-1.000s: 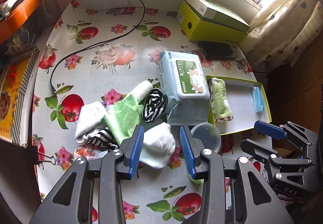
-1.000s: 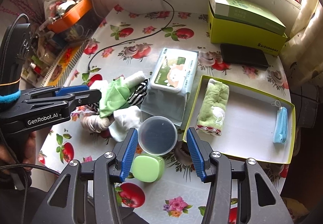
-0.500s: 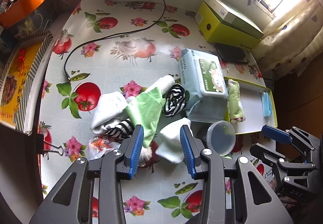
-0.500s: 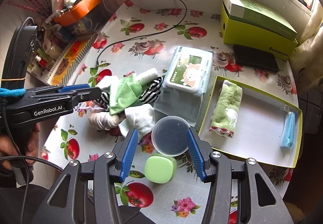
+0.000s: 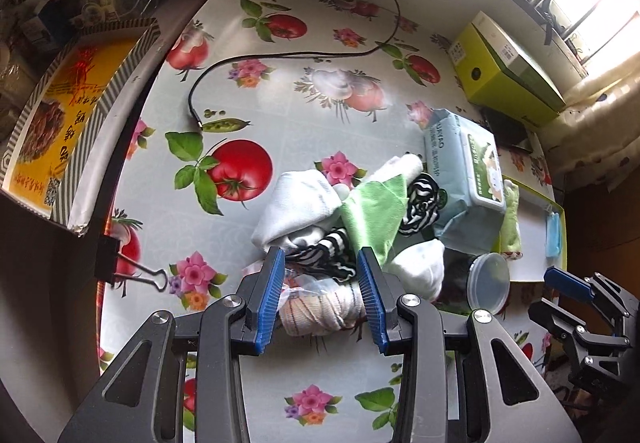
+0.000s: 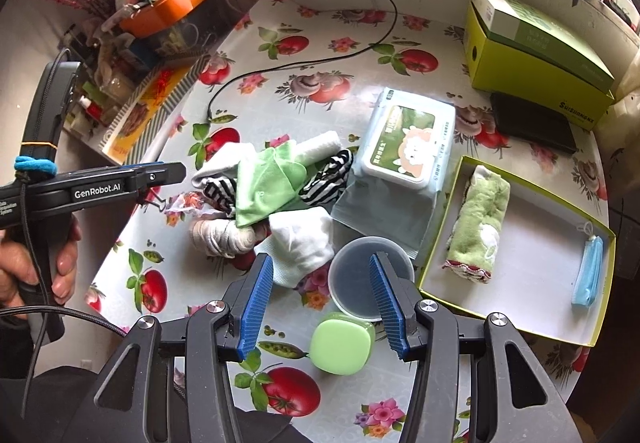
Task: Organize soft objects
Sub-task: 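Grasp the white knit glove with the left tool while the right tool grasps the green cloth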
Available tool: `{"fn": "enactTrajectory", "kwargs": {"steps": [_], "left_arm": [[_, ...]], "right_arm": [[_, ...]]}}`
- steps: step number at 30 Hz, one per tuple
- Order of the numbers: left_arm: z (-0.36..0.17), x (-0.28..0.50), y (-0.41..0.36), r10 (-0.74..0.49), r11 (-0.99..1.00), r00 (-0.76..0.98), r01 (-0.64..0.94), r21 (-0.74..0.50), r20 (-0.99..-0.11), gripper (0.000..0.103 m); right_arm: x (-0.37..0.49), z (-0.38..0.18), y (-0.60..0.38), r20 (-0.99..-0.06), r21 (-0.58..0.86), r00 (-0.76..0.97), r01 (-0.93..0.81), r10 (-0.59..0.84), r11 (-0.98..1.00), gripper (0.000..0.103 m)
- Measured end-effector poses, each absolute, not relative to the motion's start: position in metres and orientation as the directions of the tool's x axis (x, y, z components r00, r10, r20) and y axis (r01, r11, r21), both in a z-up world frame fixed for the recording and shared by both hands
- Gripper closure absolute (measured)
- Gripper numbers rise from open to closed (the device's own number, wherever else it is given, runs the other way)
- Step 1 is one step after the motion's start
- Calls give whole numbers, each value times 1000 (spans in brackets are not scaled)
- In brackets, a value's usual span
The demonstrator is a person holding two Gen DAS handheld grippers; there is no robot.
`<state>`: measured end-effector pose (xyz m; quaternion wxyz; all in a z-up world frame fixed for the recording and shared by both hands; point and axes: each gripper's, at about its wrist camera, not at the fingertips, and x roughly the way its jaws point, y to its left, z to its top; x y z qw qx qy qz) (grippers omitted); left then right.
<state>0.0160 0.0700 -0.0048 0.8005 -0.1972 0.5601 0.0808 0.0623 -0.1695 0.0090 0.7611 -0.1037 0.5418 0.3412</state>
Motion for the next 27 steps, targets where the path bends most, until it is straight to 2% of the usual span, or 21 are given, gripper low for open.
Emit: {"fn": "enactTrajectory", "kwargs": {"steps": [18, 27], "left_arm": [[-35, 16, 107, -142, 867, 343, -409, -284, -928, 64], [-45, 15, 121, -153, 846, 352, -436, -307, -923, 64]], "right_arm": [[71, -8, -123, -906, 226, 120, -673, 405, 704, 53], [87, -37, -76, -914, 263, 50, -681, 402, 683, 53]]}}
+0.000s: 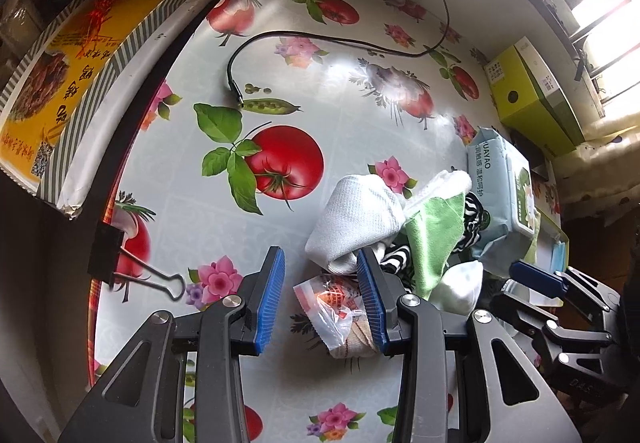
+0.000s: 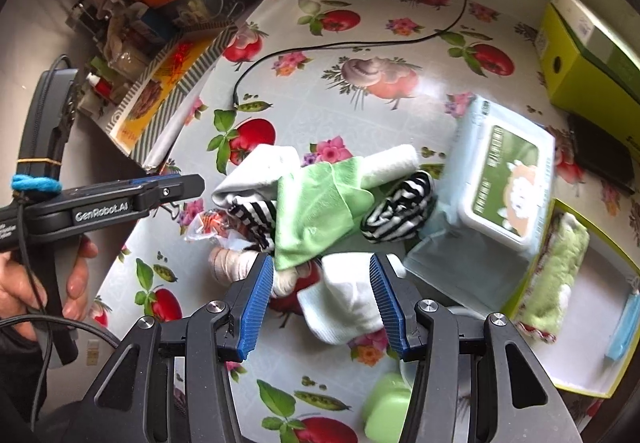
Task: Organize soft objects
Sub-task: 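Grasp the white knit glove with the left tool while the right tool grasps the green cloth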
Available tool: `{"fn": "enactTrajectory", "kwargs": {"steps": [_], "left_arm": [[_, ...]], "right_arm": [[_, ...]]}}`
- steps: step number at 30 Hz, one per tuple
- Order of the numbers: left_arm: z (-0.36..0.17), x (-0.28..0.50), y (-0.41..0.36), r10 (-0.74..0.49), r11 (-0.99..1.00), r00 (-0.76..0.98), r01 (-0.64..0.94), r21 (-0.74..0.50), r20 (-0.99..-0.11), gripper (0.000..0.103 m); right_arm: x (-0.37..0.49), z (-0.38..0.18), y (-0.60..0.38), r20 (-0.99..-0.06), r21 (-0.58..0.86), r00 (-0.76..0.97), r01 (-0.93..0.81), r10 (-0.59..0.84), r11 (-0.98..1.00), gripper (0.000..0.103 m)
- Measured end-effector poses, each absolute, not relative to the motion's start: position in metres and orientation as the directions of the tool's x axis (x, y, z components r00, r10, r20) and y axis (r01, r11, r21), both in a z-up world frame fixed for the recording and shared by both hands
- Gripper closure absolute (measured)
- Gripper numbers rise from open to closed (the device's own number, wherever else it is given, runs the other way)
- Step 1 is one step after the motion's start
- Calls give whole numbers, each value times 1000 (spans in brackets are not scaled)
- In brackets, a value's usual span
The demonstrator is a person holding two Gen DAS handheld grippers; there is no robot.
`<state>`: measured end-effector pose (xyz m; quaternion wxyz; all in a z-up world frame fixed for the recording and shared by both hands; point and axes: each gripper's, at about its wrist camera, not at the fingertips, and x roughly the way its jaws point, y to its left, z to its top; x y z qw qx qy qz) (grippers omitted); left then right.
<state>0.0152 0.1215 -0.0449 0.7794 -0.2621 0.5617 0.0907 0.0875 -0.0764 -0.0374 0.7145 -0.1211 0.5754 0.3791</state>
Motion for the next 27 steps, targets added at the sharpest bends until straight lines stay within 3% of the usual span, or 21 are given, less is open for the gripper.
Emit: {"fn": "enactTrajectory", "kwargs": {"steps": [10, 12, 14, 16, 27], "left_arm": [[-52, 24, 132, -188, 829, 374, -436, -351, -908, 64], [-55, 29, 133, -197, 828, 370, -434, -356, -908, 64], [-59, 34, 133, -209, 823, 359, -438, -362, -910, 64], [-61, 39, 132, -226, 822, 358, -428, -374, -906, 64], [-84, 71, 119, -313, 823, 303, -388, -416, -900, 62]], "right_arm": [[114, -82, -45, -923, 327, -42, -610, 383, 722, 54], [116, -87, -43, -926, 327, -50, -606, 375, 726, 64], [116, -90, -44, -927, 323, -51, -609, 371, 725, 87], [116, -89, -45, -927, 318, -45, -616, 371, 720, 94], [109, -55, -64, -910, 306, 19, -645, 415, 700, 96]]}}
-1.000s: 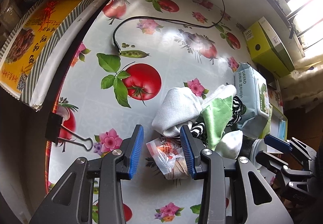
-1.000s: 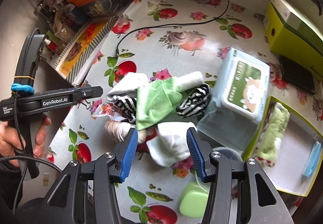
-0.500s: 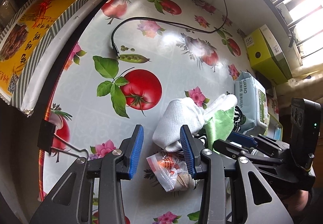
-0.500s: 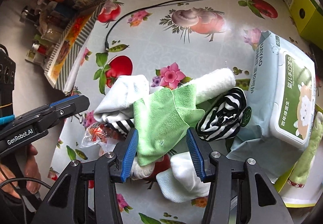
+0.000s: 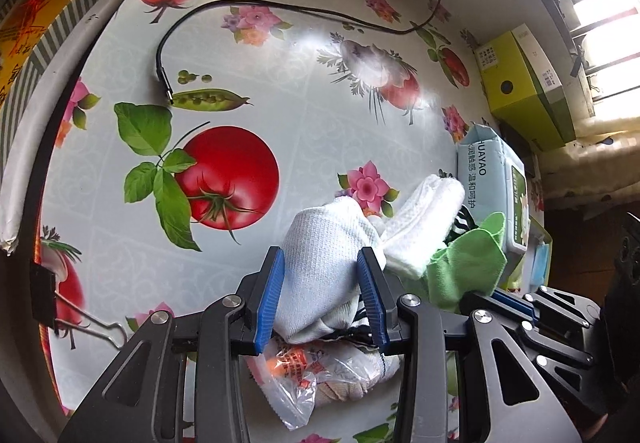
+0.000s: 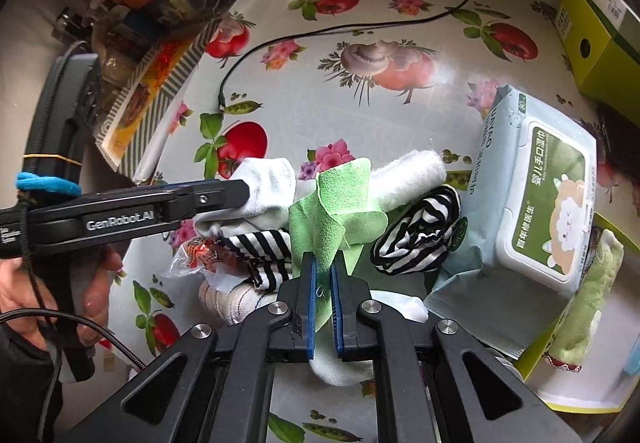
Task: Organize soft objects
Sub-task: 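Grasp the white knit glove with the left tool while the right tool grasps the green cloth, then lift and carry the glove and green cloth over the white box with both tools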
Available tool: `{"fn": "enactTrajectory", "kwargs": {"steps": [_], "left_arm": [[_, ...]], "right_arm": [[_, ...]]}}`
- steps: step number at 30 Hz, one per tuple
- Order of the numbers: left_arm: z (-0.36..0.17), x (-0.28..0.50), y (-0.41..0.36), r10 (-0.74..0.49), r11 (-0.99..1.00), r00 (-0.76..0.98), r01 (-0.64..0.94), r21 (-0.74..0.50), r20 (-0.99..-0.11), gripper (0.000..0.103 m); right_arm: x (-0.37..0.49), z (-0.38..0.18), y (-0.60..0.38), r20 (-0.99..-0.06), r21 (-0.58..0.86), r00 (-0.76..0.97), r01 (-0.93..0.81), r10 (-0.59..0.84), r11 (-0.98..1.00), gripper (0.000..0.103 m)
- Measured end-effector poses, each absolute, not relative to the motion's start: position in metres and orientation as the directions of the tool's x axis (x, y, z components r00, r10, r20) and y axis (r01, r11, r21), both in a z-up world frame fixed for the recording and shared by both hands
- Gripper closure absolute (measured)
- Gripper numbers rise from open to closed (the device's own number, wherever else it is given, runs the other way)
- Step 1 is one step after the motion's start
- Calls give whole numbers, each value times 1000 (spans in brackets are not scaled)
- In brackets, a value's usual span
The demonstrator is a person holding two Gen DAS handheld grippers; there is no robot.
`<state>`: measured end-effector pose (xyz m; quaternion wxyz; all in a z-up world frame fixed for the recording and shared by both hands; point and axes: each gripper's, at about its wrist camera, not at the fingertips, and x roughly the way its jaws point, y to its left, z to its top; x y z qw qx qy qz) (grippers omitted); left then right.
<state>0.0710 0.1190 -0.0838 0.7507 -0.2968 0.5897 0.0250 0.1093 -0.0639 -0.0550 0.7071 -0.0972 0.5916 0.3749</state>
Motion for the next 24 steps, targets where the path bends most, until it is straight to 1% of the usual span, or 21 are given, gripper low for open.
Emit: {"fn": "enactTrajectory", "kwargs": {"steps": [8, 9, 10, 11, 14, 17, 24], "left_arm": [[-91, 74, 111, -381, 803, 284, -371, -467, -880, 61], [-91, 73, 109, -383, 803, 288, -366, -470, -878, 64], [-90, 72, 108, -383, 807, 293, -355, -472, -876, 70], [-90, 71, 106, -383, 811, 295, -346, -472, -875, 79], [-85, 68, 104, -383, 813, 315, -332, -479, -869, 85], [-76, 64, 101, -366, 822, 341, -318, -472, -866, 87], [-40, 54, 105, -331, 819, 419, -316, -478, -845, 88]], "right_arm": [[104, -40, -74, -900, 310, 38, -647, 435, 697, 96], [103, -39, -75, -899, 309, 40, -647, 436, 697, 96], [102, -37, -76, -898, 310, 43, -647, 439, 697, 96], [102, -37, -76, -897, 310, 44, -647, 440, 697, 96], [101, -32, -80, -894, 308, 55, -646, 445, 698, 96], [100, -27, -86, -890, 307, 69, -642, 451, 703, 96], [97, -7, -100, -872, 306, 109, -638, 477, 706, 96]]}}
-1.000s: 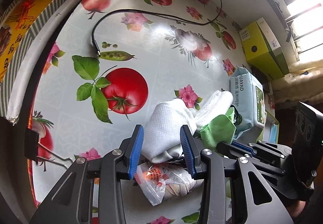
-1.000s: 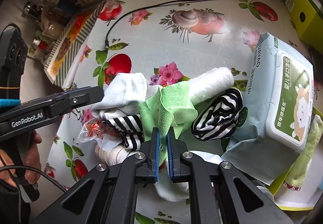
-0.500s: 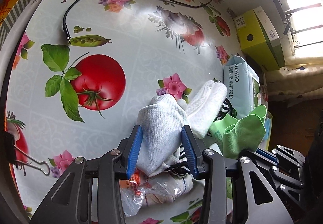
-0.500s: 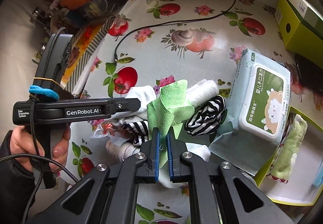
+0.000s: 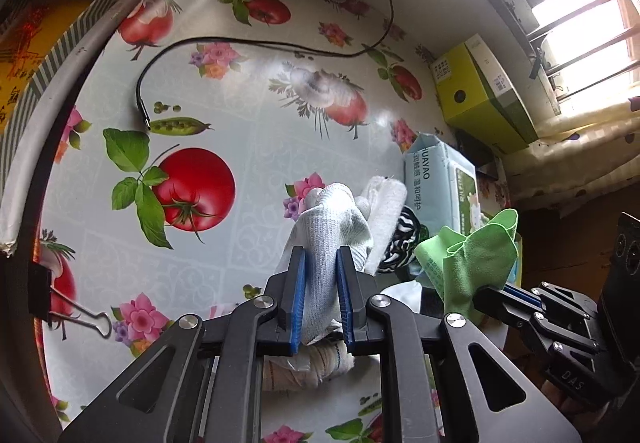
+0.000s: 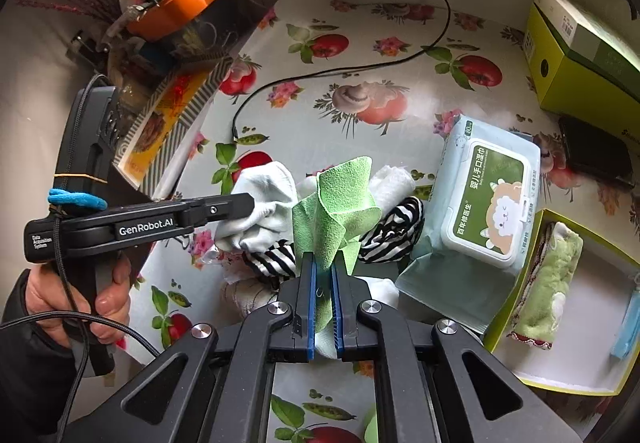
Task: Organize soft objects
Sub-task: 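Lift and carry the glove and green cloth over the white box with both tools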
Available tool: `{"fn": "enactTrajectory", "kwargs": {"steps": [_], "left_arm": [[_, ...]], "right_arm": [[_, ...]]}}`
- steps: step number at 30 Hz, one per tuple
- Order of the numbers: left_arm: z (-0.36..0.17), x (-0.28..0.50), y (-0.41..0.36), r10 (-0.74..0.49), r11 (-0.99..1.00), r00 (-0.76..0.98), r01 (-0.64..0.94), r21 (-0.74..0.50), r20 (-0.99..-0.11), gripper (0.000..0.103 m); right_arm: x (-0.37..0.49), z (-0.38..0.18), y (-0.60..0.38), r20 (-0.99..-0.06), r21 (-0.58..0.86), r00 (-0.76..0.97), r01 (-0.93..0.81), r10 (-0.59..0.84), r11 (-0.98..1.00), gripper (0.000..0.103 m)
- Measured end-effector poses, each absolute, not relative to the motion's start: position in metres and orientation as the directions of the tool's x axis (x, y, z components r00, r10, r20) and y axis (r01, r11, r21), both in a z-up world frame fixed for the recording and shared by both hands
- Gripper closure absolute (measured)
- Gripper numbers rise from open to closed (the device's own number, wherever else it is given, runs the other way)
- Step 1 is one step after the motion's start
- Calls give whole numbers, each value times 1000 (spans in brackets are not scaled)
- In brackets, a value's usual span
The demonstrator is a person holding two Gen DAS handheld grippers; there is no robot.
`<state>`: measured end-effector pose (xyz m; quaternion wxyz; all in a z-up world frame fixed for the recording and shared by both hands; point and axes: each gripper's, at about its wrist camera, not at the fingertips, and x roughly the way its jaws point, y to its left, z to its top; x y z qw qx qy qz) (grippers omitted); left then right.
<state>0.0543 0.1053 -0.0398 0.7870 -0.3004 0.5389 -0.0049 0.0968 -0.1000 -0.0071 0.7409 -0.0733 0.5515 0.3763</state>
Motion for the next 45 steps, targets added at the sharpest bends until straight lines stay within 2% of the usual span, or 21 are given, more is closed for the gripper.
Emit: {"fn": "enactTrajectory", "kwargs": {"steps": [14, 45], "left_arm": [[19, 50, 82, -328, 841, 493, -236, -487, -806, 87], [48, 83, -28, -421, 882, 428, -14, -471, -800, 87]], "right_arm": [[89, 23, -143, -838, 316, 187, -601, 513, 734, 96], [99, 30, -237, -817, 332, 303, -449, 491, 830, 96]]}}
